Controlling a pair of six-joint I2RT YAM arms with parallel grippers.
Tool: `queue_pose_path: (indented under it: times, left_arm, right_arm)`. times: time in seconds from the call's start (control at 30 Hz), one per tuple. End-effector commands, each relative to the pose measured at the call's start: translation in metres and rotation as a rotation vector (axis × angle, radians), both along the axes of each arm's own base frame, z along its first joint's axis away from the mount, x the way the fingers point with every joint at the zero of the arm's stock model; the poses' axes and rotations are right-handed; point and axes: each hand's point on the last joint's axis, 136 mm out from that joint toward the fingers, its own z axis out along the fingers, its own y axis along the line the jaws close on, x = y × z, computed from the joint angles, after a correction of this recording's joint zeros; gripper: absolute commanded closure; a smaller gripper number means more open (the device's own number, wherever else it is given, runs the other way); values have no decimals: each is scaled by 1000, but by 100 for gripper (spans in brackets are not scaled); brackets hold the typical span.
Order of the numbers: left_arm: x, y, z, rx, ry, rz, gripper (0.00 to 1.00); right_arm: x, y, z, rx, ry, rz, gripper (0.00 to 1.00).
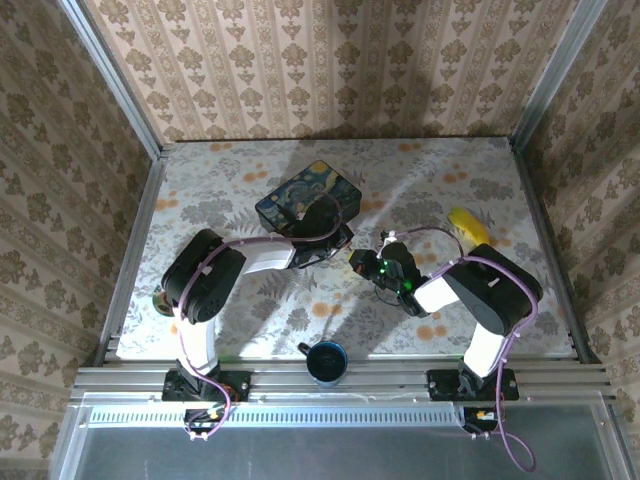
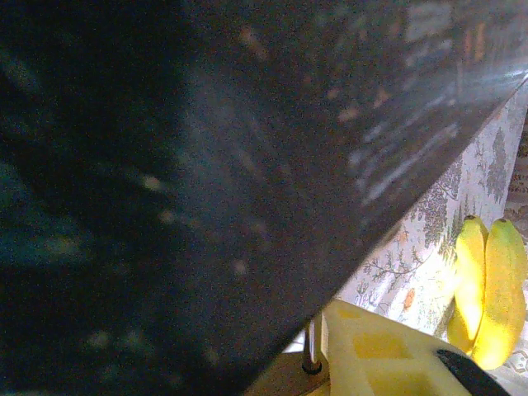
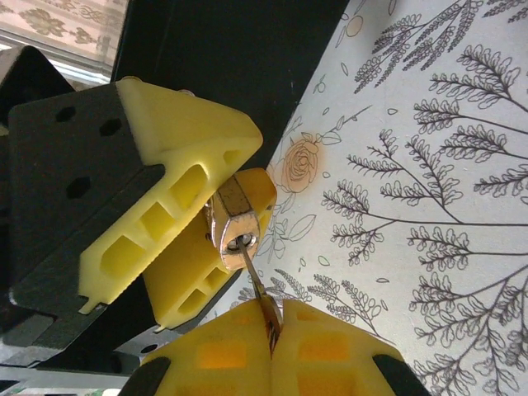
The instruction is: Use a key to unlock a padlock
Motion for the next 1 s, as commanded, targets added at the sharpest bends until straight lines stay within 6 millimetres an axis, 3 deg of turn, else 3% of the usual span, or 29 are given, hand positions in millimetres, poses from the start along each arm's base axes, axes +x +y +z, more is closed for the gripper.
queue_pose_path:
  times: [0.0, 0.17, 0.47, 0.77, 0.97]
  left_arm:
    - [-31, -24, -3, -39, 80, -121, 100]
    - [-33, -22, 4, -29, 65, -136, 100]
    - [-39, -29, 11, -46, 50, -160, 100]
    - [-45, -32, 16, -71, 44, -179, 100]
    - [-47, -32, 19, -84, 37, -182, 100]
  right_arm:
    - [9, 16, 55, 34, -153, 47, 100]
    - [11, 7, 63, 6, -159, 68, 100]
    - [9, 29, 67, 68, -166, 211, 100]
    - [9, 28, 79, 140, -350, 251, 100]
    - [12, 24, 69, 91, -369, 245, 100]
